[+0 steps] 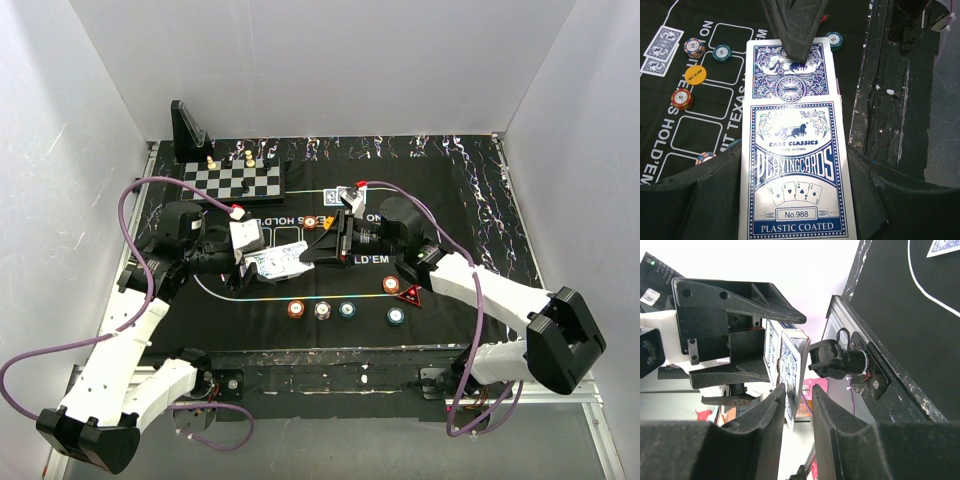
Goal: Distribute texas hold em gaming equipment
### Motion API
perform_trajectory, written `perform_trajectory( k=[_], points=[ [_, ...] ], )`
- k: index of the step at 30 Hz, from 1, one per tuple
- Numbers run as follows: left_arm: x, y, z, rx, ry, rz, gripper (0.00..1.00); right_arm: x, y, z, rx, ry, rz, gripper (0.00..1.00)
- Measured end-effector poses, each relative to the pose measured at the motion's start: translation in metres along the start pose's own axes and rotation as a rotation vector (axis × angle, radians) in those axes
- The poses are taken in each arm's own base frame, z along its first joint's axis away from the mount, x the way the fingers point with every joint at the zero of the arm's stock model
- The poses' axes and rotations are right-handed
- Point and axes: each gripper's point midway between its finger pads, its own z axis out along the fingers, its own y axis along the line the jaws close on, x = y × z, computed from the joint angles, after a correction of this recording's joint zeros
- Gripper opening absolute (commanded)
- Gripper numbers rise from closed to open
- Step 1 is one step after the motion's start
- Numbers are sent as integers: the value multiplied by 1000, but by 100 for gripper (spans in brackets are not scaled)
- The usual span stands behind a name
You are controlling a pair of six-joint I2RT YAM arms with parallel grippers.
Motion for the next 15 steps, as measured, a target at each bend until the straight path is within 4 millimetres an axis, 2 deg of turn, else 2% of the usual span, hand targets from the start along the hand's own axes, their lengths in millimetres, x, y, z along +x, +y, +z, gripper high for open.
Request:
perform_trajectory(
  k=[7, 10, 13, 15],
  points=[
    [-3, -1, 0, 7, -13, -4, 23, -9, 0, -10, 8, -33, 4, 35],
    [-4, -1, 0, 7, -16, -5, 23, -9, 2, -14, 2, -40, -3, 57],
    [-5, -1, 0, 8, -19, -6, 23, -9, 2, -15, 1, -40, -5, 73],
    [-5, -1, 0, 8, -19, -6, 23, -7, 1, -15, 2, -34, -8, 76]
  ],
)
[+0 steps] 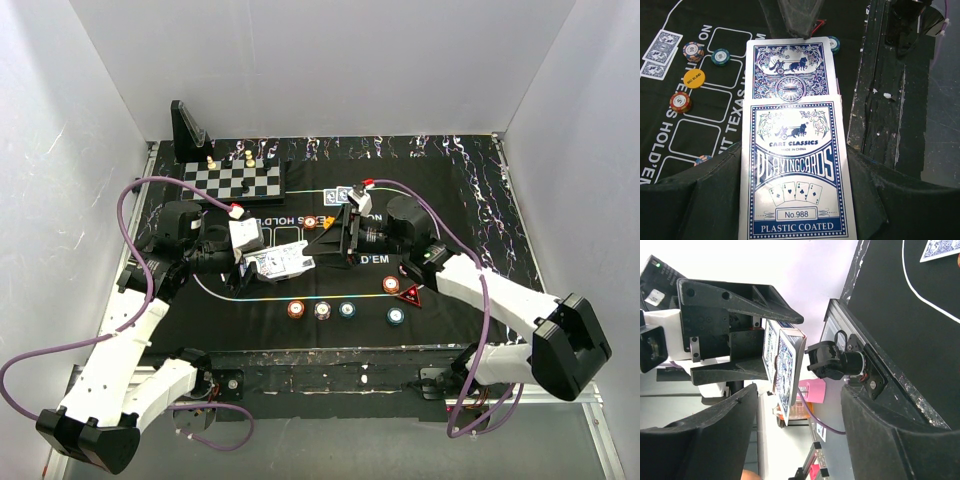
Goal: Distribute texas hold em gaming equipment
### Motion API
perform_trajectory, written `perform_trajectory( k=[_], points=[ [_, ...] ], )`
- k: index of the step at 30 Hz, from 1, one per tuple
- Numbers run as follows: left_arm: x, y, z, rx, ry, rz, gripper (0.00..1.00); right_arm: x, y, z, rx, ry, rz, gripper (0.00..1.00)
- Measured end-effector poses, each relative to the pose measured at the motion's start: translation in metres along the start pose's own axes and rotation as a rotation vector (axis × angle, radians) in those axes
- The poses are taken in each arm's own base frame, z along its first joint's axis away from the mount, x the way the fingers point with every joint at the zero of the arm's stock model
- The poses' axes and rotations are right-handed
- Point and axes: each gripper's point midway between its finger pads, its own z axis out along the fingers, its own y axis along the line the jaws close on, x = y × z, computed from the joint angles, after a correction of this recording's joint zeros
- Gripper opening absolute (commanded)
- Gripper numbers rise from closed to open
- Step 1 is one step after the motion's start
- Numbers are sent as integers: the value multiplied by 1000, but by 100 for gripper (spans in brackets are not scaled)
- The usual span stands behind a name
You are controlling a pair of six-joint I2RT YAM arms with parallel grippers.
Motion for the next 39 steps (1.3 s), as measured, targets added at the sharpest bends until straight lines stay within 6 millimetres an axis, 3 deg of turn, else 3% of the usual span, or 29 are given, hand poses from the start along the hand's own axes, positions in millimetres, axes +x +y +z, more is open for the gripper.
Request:
perform_trajectory(
  k=[2, 6, 12, 29, 39],
  points=[
    [0, 0, 0, 0, -1, 0, 23, 3, 0, 3, 8, 15, -2, 75],
    [-1, 0, 0, -1, -5, 1, 22, 9, 4, 18, 14, 58, -9, 60],
    [-3, 1, 0, -4, -10, 4, 22, 16, -7, 28, 38, 93, 32, 49],
    [-5, 1, 0, -3, -17, -3, 20, 4, 7, 12, 27, 28, 0, 36],
    [-9, 2, 0, -7, -30, -5, 18, 4, -6, 6, 60, 19, 23, 20]
  ],
)
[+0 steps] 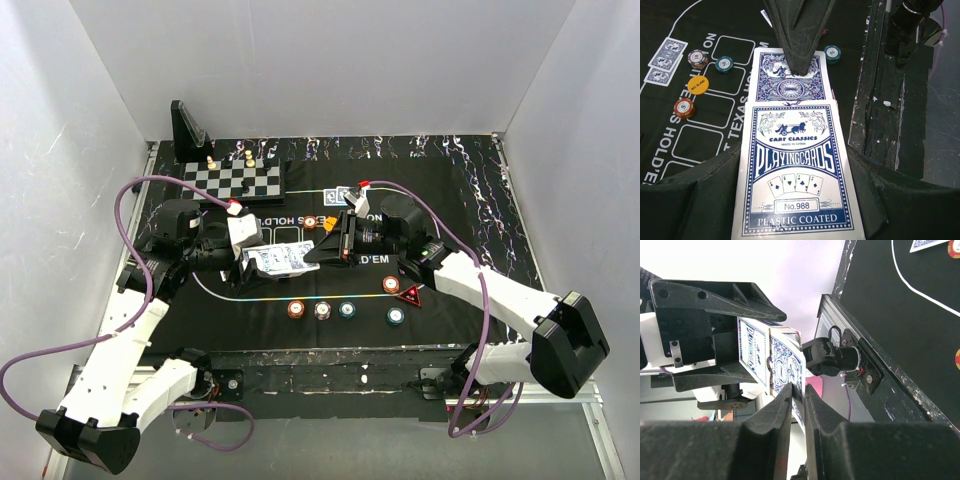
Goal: Distribute texas hold em gaming equipment
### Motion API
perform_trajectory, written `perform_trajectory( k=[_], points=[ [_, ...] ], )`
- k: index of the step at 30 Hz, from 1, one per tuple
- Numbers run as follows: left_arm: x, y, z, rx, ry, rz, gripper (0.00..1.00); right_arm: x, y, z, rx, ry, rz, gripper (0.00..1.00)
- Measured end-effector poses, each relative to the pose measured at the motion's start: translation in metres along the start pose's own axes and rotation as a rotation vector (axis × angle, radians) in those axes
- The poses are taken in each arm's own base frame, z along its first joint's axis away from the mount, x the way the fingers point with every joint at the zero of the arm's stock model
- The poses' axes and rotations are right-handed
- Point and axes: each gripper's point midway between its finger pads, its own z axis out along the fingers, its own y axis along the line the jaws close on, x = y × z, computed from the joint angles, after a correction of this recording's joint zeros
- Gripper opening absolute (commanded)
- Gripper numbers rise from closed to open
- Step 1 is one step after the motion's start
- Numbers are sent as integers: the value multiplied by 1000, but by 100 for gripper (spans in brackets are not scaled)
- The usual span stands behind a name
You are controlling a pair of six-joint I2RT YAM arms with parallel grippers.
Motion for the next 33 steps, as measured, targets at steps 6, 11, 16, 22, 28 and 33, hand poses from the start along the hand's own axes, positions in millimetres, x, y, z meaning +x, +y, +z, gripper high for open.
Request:
perform_trajectory(
  k=[6, 11, 16, 22, 28, 33],
  points=[
    [-1, -1, 0, 2, -4, -8, 17, -3, 4, -7, -7, -18, -9, 19],
    [-4, -1, 0, 5, -17, -6, 13, -6, 3, -14, -5, -40, -9, 18],
    [-7, -1, 0, 2, -26, -4, 1, -7, -2, -19, 3, -52, -3, 18],
    [-10, -1, 0, -1, -38, -4, 0, -10, -4, -23, 9, -65, 3, 18],
    [-8, -6, 0, 3, -63, -9, 0, -11, -1, -36, -4, -92, -5, 17],
    [-12, -6, 2, 8, -93, -21, 0, -12, 6, -47, -24, -119, -14, 14]
  ],
)
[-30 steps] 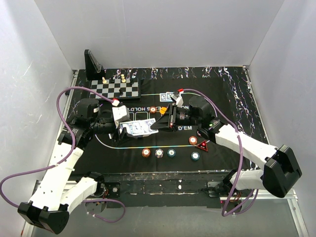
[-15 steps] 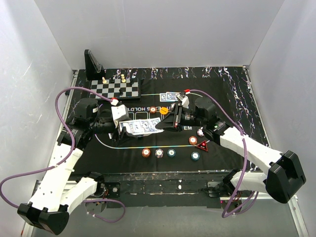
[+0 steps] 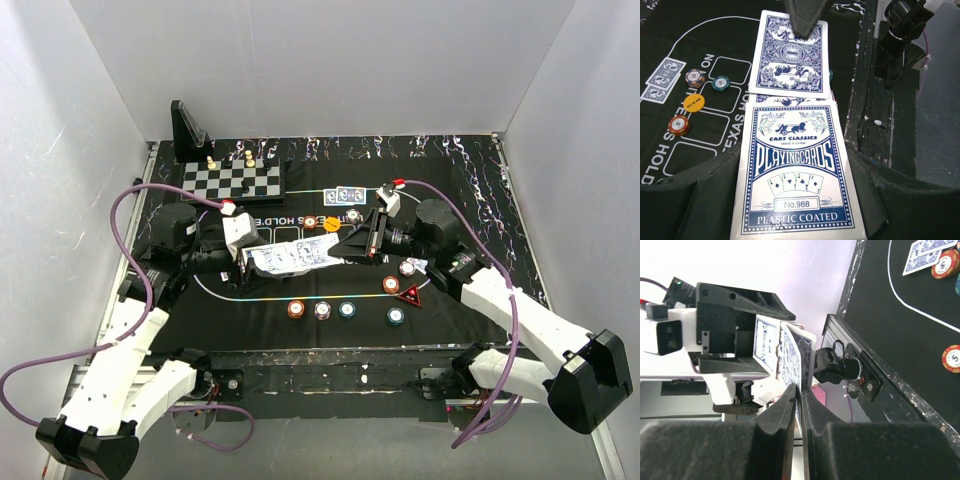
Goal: Distribute texas hold em gaming equipment
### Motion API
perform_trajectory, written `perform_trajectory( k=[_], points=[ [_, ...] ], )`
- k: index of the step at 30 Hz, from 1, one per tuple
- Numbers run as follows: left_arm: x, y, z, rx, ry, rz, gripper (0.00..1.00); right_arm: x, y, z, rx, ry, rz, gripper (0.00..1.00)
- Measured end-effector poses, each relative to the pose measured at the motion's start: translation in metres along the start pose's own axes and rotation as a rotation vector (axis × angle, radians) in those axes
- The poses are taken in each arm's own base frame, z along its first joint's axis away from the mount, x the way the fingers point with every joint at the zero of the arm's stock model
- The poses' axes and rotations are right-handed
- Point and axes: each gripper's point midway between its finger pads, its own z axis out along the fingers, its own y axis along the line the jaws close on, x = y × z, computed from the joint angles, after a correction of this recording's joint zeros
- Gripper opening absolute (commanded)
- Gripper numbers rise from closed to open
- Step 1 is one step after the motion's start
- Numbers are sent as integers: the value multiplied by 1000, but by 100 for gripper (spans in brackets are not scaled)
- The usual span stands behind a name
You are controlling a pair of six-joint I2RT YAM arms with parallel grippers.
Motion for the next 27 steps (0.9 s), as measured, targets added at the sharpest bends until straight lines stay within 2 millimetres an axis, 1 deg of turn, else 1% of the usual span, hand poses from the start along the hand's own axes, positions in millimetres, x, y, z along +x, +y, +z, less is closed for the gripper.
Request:
perform_trajectory(
  k=[4, 10, 13, 18, 23, 27],
  points=[
    [-3, 0, 3, 8, -25, -17, 0, -1, 9, -5, -35, -8, 1, 10],
    [-5, -1, 6, 21, -55, -47, 0, 0, 10, -6, -52, 0, 37, 6],
    [-9, -2, 7, 26, -74, -63, 0, -1, 16, -10, -68, -6, 41, 5],
    [-18, -2, 9, 35, -122, -68, 0, -4, 36, -21, -114, -28, 17, 3],
    [-25, -1, 11, 41, -166, -93, 0, -15, 63, -32, -160, -63, -19, 1],
    [-32, -1, 12, 49, -197, -104, 0, -25, 76, -42, -168, -97, -34, 1]
  ],
)
